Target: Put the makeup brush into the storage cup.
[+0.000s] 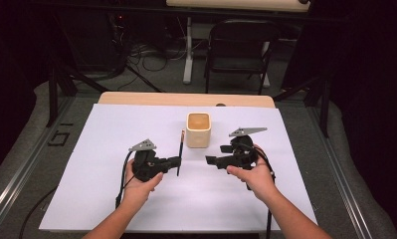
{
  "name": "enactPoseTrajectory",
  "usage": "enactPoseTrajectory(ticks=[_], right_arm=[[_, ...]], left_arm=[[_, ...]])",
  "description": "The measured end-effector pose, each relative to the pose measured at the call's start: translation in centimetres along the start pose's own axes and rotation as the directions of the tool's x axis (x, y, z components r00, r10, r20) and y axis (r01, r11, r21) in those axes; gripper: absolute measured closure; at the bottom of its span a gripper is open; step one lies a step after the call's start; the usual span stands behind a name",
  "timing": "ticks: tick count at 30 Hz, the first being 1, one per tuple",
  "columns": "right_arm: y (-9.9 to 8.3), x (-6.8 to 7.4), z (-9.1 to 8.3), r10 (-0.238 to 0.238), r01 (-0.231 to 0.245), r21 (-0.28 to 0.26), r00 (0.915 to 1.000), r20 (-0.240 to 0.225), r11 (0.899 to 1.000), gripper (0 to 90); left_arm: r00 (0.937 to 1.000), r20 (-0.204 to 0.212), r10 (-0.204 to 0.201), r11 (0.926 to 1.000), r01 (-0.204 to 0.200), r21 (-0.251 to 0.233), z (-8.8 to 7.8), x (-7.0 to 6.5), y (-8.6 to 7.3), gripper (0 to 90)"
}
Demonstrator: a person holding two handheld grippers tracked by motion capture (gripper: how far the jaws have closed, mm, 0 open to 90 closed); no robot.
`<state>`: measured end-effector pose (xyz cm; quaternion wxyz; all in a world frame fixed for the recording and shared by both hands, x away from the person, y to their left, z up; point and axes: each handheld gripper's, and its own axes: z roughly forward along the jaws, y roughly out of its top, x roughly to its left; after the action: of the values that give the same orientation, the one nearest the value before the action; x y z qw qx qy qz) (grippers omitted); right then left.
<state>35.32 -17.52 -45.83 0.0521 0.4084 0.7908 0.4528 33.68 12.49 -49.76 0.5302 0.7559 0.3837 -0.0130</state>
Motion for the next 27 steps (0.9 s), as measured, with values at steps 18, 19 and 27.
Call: enactPoseTrajectory(ticks=[18, 19, 27], right_arm=[[1.9, 0.3, 1.8, 0.045, -0.047, -0.033, 0.9961, -0.076, 0.998, 35.7], [2.0, 0.4, 1.8, 0.040, -0.043, -0.035, 0.9962, -0.078, 0.998, 36.1], [2.6, 1.4, 2.3, 0.018, -0.023, -0.040, 0.9950, -0.098, 0.999, 39.3]], left_arm=[[1.0000, -0.010, 0.001, 0.9999, -0.001, -0.011, -0.2, 0.1, 0.0, 84.9], [1.0000, -0.009, 0.001, 0.9999, -0.001, -0.012, -0.2, 0.1, 0.0, 84.9], [0.9999, -0.010, 0.005, 0.9999, -0.005, -0.013, -0.1, 0.0, -0.1, 84.9]])
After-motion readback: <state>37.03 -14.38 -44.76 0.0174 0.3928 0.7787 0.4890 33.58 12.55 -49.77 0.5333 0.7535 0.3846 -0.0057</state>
